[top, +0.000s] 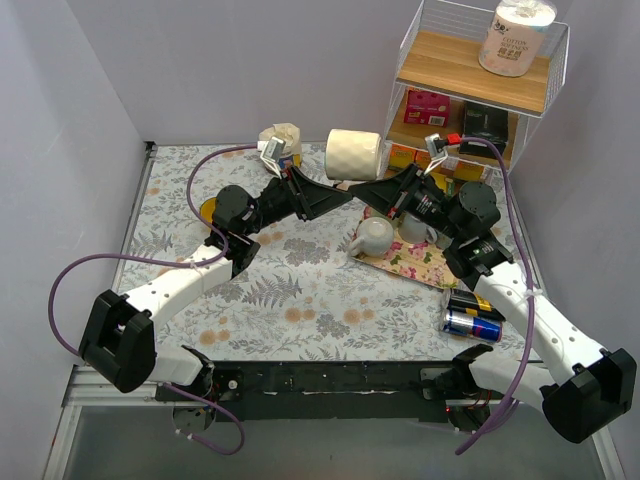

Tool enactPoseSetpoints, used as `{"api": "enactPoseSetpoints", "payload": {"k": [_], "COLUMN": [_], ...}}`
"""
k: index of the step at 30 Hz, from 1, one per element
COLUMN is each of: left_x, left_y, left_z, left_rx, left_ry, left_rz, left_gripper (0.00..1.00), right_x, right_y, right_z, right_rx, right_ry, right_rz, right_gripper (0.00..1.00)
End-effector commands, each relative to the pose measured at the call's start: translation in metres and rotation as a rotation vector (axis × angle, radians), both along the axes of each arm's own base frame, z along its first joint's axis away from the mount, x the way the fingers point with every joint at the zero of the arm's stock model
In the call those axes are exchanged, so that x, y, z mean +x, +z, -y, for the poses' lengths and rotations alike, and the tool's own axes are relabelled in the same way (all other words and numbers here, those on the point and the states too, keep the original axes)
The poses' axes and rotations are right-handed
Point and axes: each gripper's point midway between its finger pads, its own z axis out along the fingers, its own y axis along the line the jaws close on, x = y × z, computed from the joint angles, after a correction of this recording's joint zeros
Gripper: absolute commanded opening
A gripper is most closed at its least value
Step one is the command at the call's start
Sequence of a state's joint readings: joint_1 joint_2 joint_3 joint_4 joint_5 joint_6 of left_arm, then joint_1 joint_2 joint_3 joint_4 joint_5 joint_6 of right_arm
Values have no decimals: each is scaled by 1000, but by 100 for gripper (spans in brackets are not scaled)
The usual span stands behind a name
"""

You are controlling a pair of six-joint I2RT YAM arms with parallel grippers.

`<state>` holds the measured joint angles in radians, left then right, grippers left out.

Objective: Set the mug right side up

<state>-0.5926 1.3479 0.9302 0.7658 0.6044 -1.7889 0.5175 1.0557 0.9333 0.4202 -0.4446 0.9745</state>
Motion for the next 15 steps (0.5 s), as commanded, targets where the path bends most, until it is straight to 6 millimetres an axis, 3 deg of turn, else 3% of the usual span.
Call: {"api": "enactPoseSetpoints", "payload": {"k": [1, 5, 15], "left_x": [-3, 1, 6], "left_y": [25, 25, 26], "left_z": [-8, -10, -12], "left_rx": [-57, -72, -79], "left_ry": [44, 60, 95], "left_rz": [50, 36, 29], "left_gripper": [44, 36, 28], "right_x": [-22, -23, -25], "right_y": [46, 42, 37], "right_z": [7, 6, 7], "right_rx": [92, 90, 83], "right_ry": [26, 38, 35], "right_rz": [155, 146, 144], "right_gripper": [1, 1, 1]}}
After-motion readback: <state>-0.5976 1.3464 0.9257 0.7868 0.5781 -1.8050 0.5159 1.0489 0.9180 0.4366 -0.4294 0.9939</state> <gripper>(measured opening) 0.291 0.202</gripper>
